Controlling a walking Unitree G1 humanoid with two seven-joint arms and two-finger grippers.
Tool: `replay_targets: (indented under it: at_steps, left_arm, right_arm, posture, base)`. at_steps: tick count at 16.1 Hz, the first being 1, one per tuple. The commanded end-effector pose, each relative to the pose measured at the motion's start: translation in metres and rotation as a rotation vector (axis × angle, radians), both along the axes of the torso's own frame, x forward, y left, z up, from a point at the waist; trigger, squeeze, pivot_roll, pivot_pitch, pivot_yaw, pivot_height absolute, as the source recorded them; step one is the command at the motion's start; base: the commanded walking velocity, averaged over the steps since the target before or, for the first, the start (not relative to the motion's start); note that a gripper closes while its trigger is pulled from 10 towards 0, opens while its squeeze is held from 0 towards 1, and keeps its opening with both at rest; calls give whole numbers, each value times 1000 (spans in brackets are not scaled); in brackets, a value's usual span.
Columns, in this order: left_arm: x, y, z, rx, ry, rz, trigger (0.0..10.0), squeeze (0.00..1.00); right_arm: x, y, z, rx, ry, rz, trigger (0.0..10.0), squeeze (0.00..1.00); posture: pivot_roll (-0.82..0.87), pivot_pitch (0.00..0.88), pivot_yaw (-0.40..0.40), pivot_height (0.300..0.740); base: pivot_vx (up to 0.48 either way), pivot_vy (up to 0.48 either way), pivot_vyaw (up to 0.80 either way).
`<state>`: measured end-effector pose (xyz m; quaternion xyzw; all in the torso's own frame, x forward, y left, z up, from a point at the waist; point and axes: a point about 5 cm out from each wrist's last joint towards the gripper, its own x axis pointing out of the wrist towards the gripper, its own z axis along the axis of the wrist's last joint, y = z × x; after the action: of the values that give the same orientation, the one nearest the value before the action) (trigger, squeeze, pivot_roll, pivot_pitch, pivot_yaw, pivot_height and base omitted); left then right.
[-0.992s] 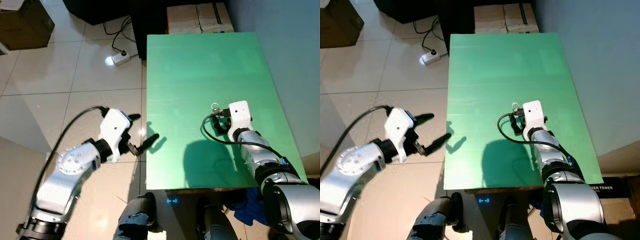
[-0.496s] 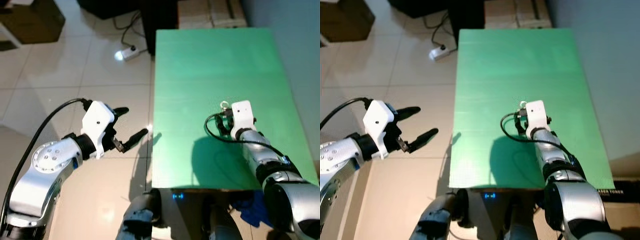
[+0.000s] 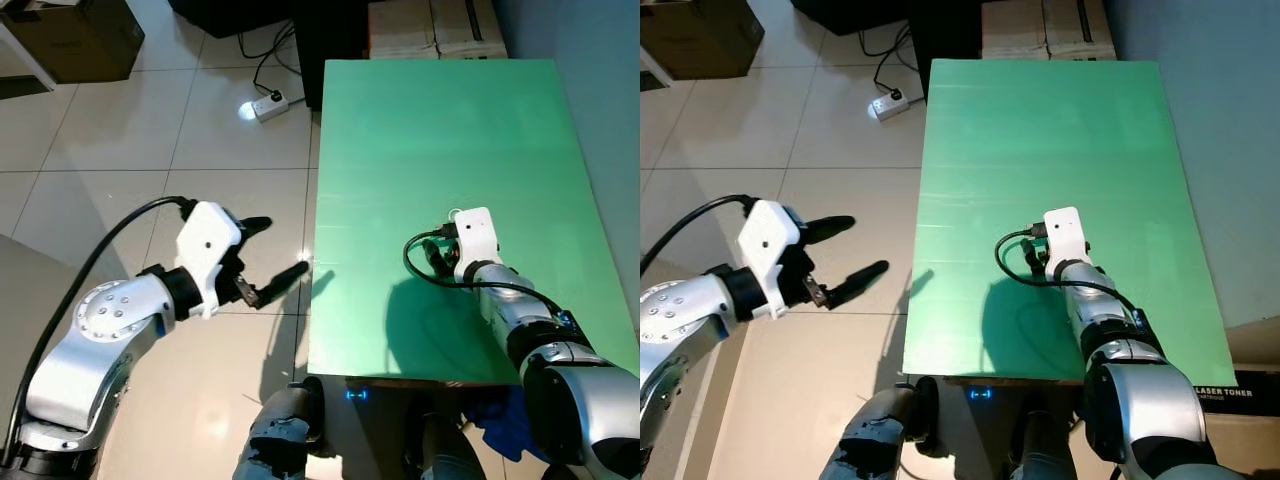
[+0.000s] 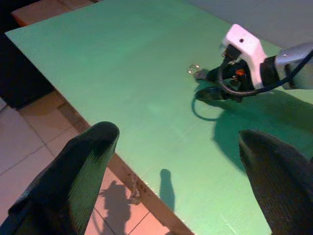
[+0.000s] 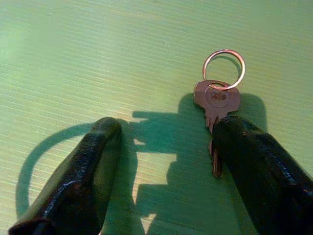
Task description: Hang keys on a hook
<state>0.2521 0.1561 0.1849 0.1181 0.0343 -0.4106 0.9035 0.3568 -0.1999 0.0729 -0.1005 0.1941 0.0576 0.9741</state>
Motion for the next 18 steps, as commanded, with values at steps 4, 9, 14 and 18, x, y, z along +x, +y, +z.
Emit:
replay_targets:
  at_steps: [4,9,14,18]
  left_arm:
    - [-2,-7,-3,0,23,-50,10000,0]
    - [1,-9,-4,-5,22,-55,10000,0]
    - [4,-20,-12,-41,21,-52,10000,0]
    - [10,-32,-20,-78,15,-45,10000,0]
  right_arm:
    - [-14,-11,-19,31,99,-35,0,0]
    - [-16,-17,-20,38,103,-48,0,0]
    - [-29,-23,-33,22,126,-34,0,0]
    - [-40,-21,-45,23,164,25,0,0]
  posture:
    - [439,295,151,740]
    - [426,296,145,740]
    - [349,295,119,740]
    - [276,286,91,740]
  base:
    - [0,0,0]
    - [0,0,0]
    - [0,0,0]
    - [0,0,0]
